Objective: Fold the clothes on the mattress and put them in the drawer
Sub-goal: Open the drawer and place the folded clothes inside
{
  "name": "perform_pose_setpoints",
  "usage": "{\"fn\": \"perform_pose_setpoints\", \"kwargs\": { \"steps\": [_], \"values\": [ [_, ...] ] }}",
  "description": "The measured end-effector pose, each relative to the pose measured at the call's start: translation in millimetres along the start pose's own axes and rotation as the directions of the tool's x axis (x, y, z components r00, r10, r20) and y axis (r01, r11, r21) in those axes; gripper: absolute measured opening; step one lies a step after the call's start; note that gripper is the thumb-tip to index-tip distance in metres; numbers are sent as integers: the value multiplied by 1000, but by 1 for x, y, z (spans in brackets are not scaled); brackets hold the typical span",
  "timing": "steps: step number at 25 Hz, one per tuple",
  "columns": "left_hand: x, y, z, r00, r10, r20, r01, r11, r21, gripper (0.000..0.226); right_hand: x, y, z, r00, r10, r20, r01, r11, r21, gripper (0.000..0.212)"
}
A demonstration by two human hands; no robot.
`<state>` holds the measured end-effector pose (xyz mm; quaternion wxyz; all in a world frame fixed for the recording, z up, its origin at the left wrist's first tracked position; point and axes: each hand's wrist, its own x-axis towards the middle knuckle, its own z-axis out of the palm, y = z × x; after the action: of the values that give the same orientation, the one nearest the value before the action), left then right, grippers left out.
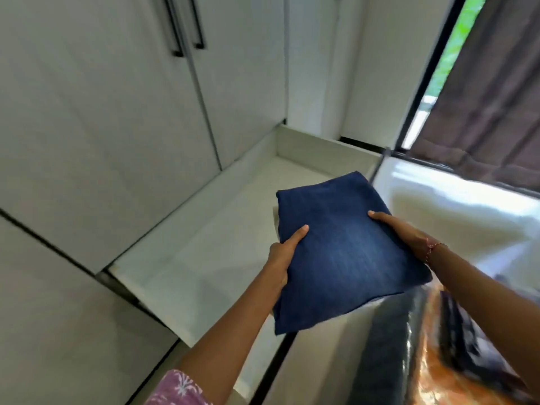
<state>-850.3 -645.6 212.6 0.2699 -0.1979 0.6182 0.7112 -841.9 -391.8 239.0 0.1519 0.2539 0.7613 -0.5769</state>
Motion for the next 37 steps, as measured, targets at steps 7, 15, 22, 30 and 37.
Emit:
{"fn": "perform_pose_setpoints", "kwargs": {
  "steps": [7, 15, 22, 30, 37],
  "values": [
    [53, -11, -173, 916, -64, -396, -52, 960, -276, 62, 127, -75, 214, 930, 1, 368, 107, 956, -273, 64],
    [148, -94, -292, 648, -306, -697, -66, 890, -452, 52, 243, -3, 423, 861, 29, 509, 220, 880, -422, 61],
    [178, -98, -303, 402, 6, -916, 207, 974, 97, 83, 262, 11, 447, 857, -125, 501, 435, 697, -570, 68],
    [195, -29, -164, 587, 625, -514, 132, 553, 823, 82, 232, -15, 302, 652, -682, 331, 531, 100, -841, 63],
    [146, -39, 26, 563, 810, -164, -123, 279, 952, 75, 154, 34, 75, 518, -845, -128, 239, 287, -928, 63]
  ]
}}
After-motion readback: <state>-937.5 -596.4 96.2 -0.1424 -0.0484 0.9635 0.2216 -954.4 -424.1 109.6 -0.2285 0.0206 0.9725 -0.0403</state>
